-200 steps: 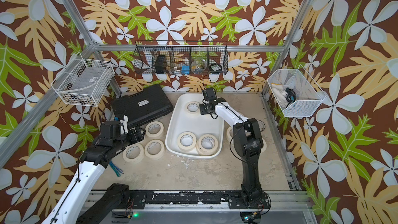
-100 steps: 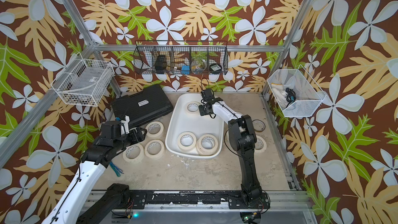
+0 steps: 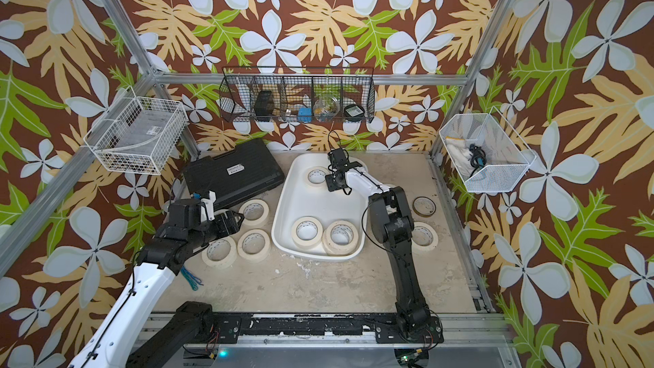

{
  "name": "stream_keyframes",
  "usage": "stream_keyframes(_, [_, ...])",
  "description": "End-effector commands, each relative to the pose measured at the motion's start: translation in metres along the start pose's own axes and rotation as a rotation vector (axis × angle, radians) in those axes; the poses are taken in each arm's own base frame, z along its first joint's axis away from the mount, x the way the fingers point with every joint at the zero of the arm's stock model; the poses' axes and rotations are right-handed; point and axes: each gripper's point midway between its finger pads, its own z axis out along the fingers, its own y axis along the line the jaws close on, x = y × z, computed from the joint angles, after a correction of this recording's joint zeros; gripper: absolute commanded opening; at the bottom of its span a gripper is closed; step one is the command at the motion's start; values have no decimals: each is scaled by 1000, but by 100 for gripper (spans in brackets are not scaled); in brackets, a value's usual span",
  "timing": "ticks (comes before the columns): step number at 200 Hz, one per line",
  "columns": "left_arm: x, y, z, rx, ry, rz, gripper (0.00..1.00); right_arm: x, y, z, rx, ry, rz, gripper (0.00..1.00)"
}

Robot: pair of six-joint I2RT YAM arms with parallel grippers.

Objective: Take out the art tape in the storage box
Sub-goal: Pick up the art tape from the storage box.

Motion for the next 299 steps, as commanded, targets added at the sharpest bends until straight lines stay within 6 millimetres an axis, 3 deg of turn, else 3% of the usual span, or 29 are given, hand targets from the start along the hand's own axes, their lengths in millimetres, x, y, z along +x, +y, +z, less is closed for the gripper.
stream_keyframes(1, [-3,-3,1,18,-9,14,82,14,-1,6,11,54,-2,47])
stream_keyframes(47, [0,-3,4,22,0,13,82,17,-2,13,15,69,-6,45])
stream_keyframes(104, [1,-3,4,23,6,11,82,14,-2,6,11,71,-10,26])
stream_keyframes(140, [2,-2,6,21,12,12,82,-1,0,-23,-2,30,-10,16])
stream_keyframes(197, [3,-2,7,21,17,10,82,-28,-5,-97,11,-66,-8,13])
stream_keyframes(248, [4,-3,7,26,19,11,82,-41,-42,-156,92,-162,31,12])
stream_keyframes(299, [5,-3,7,30,21,8,82,-41,-109,-164,139,-181,170,12])
